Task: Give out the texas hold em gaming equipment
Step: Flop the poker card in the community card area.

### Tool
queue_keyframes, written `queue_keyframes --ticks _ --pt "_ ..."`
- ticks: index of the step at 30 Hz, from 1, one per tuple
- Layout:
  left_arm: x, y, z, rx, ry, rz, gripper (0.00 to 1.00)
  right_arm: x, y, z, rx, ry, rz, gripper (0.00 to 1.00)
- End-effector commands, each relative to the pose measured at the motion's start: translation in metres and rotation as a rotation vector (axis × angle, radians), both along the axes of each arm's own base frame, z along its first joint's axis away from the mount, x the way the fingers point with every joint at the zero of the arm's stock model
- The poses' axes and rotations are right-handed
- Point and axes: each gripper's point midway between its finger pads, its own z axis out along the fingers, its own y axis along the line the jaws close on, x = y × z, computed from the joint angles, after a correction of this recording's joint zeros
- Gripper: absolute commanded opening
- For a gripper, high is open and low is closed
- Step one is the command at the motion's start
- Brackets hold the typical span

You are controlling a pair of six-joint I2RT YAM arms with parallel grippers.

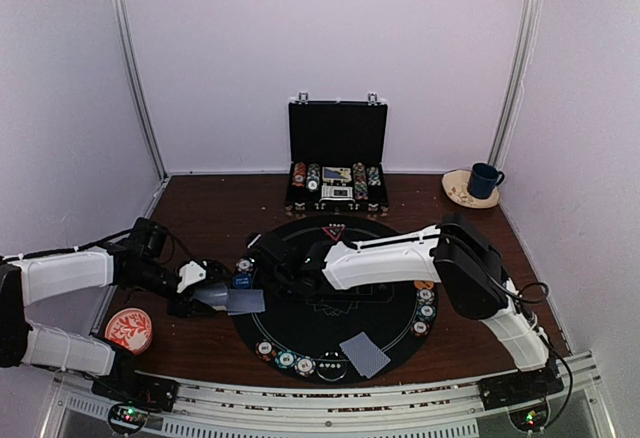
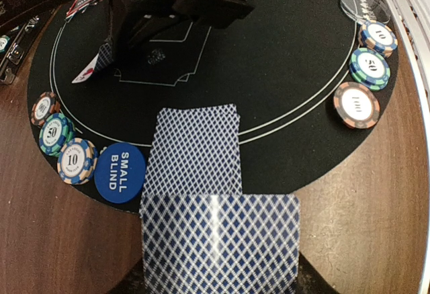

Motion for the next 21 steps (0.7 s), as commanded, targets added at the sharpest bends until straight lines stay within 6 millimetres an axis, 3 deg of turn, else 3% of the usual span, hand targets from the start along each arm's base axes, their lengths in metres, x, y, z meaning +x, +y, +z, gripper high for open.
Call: queue_keyframes --ticks 1,9,21 --pt "0.005 -0.001 0.007 -0.016 -0.037 -0.001 0.11 -0.007 0.005 -0.023 -0.03 0.023 0.043 0.0" --pt "0.005 -0.001 0.006 -0.015 -0.035 -0.002 0.11 -0.019 0.017 -0.028 -0.034 0.033 0.102 0.0" --pt "0.006 -0.001 0.006 -0.014 -0.034 -0.001 0.11 -0.018 0.02 -0.033 -0.063 0.006 0.107 0.0"
